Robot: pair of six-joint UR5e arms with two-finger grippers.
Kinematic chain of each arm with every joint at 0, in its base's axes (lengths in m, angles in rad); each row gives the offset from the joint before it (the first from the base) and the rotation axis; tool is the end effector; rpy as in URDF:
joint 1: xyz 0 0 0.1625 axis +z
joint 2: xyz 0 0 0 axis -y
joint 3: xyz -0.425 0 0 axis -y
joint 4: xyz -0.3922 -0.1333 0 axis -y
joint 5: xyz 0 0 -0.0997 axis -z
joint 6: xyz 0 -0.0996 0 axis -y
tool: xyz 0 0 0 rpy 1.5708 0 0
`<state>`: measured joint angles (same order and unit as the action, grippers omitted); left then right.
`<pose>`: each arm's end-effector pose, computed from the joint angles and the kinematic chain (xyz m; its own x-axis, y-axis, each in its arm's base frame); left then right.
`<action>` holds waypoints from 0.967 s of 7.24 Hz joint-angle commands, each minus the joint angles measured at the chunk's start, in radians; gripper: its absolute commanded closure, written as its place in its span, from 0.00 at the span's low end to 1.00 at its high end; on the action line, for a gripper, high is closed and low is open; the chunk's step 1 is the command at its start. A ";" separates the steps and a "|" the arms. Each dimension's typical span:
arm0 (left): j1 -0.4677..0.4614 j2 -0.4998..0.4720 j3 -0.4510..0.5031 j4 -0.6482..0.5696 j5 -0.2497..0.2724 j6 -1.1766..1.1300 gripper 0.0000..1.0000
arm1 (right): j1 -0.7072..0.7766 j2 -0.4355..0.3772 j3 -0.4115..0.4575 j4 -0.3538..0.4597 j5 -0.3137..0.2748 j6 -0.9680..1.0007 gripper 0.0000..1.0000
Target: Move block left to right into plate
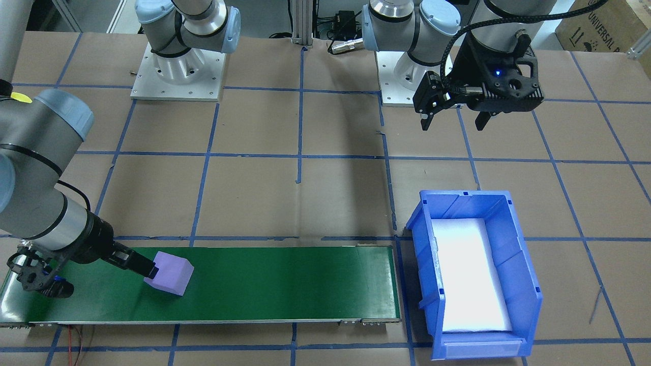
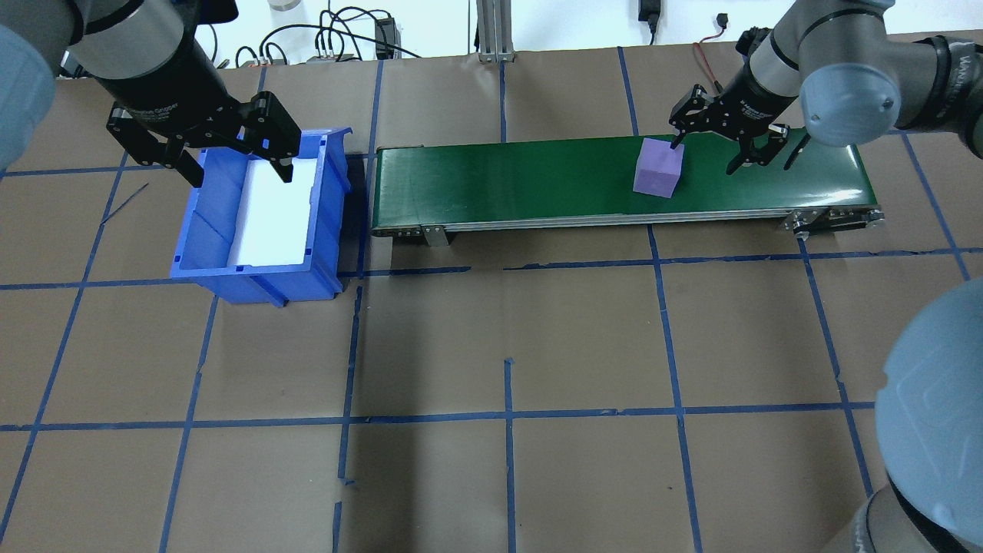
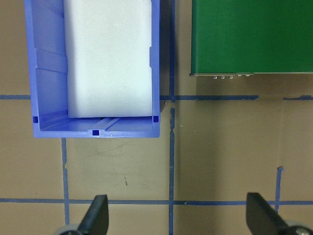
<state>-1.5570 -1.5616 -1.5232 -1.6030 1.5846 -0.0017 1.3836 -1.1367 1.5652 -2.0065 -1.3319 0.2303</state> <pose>-0.1252 -0.4916 0.5126 -0.9998 -0.0158 -0.0138 -0.0155 0.9996 -0.0246 0.0358 -0.6540 0.2891 -0.8872 0.3987 -0.2320 0.3992 0.9157 0.0470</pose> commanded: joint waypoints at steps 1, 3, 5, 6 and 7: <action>0.000 0.000 0.000 0.000 0.000 0.000 0.00 | 0.000 0.009 -0.002 0.000 0.005 0.006 0.00; 0.000 0.000 0.000 0.000 0.002 0.000 0.00 | 0.000 0.014 -0.004 -0.002 0.014 0.006 0.00; 0.000 0.000 0.000 0.000 0.002 0.000 0.00 | -0.001 0.043 -0.002 -0.035 0.031 -0.015 0.00; 0.000 0.000 0.000 0.000 0.000 0.000 0.00 | -0.001 0.061 0.002 -0.058 0.030 -0.058 0.00; 0.000 0.000 0.000 0.000 0.002 0.000 0.00 | -0.003 0.071 0.012 -0.069 0.016 -0.098 0.00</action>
<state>-1.5570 -1.5616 -1.5234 -1.6030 1.5853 -0.0016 1.3819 -1.0826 1.5681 -2.0569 -1.3055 0.1795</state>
